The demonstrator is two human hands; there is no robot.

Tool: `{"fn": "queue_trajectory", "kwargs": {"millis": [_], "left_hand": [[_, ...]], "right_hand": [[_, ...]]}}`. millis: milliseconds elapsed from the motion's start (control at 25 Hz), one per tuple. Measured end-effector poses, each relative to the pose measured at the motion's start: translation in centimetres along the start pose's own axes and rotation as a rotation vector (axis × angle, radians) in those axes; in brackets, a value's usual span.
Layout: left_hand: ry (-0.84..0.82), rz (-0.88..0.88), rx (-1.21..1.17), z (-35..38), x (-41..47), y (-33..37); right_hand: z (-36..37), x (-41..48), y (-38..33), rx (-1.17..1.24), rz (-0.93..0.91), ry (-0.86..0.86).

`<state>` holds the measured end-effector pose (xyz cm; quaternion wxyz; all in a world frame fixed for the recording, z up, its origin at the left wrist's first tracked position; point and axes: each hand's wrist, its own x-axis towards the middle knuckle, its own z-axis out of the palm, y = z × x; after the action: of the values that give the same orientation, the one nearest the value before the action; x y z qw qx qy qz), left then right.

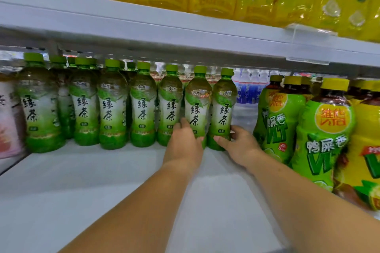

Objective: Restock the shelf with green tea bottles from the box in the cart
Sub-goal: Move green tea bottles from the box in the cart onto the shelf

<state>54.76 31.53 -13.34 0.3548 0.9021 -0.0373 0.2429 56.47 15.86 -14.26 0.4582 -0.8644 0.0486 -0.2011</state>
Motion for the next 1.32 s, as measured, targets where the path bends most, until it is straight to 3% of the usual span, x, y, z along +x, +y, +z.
{"fn": "queue_trajectory", "kwargs": {"millis": [280, 840, 1200, 1320], "left_hand": [[0.036, 0.033, 0.156, -0.3, 0.8, 0.7], [0.078, 0.060, 0.308, 0.4, 1.3, -0.1], [0.005, 0.016, 0.058, -1.9, 0.0, -0.3], [0.014, -0.051, 0.074, -5.2, -0.4, -1.6]], "right_hand": [[0.9, 0.7, 0.3, -0.008, -0.004, 0.063], [1.2, 0.5, -0.3, -0.263, 0.072, 0.048], [1.0, 0.3, -0.8, -0.309, 0.053, 0.122], [1.1, -0.8, -2.1, -0.362, 0.056, 0.153]]}}
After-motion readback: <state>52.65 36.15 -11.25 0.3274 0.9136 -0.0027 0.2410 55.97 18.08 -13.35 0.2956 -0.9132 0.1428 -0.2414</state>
